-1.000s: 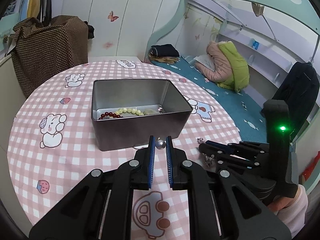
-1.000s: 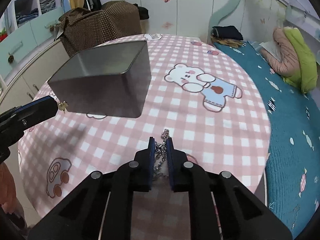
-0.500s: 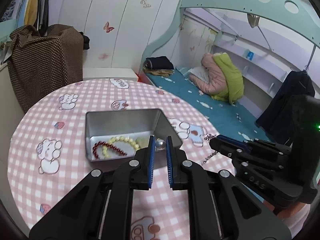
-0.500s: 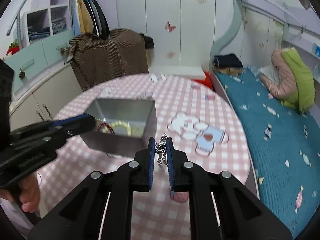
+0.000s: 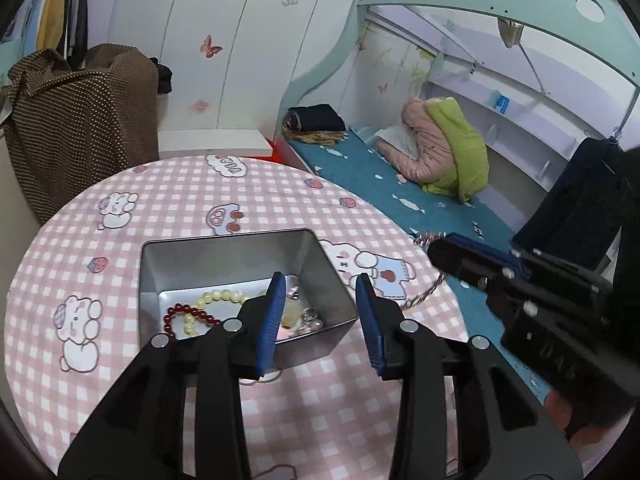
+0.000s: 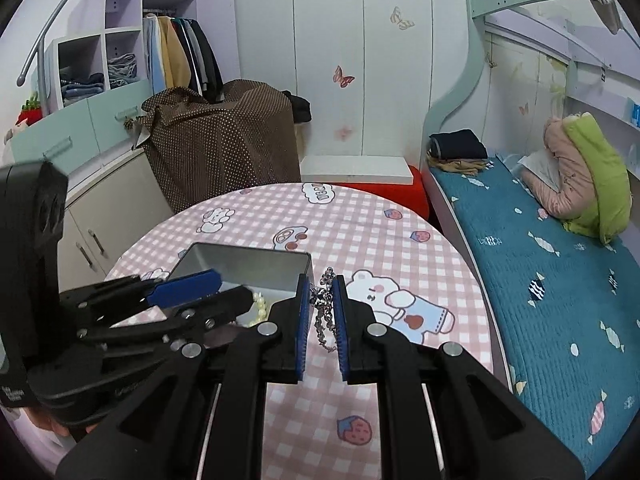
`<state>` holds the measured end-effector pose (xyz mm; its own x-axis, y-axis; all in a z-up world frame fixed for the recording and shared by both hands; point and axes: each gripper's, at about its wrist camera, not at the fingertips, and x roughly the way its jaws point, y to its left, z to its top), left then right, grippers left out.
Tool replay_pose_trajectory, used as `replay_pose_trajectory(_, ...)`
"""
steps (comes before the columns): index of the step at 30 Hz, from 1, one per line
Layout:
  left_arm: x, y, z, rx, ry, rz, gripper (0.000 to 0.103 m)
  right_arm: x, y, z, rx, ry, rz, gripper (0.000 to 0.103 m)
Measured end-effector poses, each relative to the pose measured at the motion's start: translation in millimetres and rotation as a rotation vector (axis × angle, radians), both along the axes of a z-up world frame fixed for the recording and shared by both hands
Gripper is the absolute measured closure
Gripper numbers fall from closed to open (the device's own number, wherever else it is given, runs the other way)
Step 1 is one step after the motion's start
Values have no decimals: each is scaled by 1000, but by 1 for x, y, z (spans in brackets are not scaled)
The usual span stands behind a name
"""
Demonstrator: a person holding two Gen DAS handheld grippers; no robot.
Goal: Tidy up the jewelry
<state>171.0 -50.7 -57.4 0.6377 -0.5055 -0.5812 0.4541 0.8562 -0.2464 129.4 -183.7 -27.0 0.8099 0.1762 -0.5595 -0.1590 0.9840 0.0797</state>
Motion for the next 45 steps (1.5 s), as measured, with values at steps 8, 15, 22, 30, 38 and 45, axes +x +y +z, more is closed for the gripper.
replay_pose_trajectory(8, -3, 25, -1, 15, -3, 57, 66, 21, 23, 12, 15, -25, 85, 92)
replay_pose_trajectory(15, -6, 46, -2, 29, -13, 105, 55, 32, 37, 30, 32, -94, 95, 52)
replay_pose_trajectory(22, -5, 56, 0, 29, -15, 135, 51, 29, 28, 30, 30, -89, 53, 50)
replay_pose_trajectory(30, -15, 55, 11, 47, -51, 153, 40, 14, 24, 26, 29, -77, 26, 48)
replay_pose_trajectory(38, -38, 51, 33, 77, -147, 173, 17, -9, 22, 30, 16, -99, 5, 34)
replay_pose_trajectory(45, -66, 49, 54, 91, -215, 202, 14, -34, 18, 44, 8, -160, -26, 18)
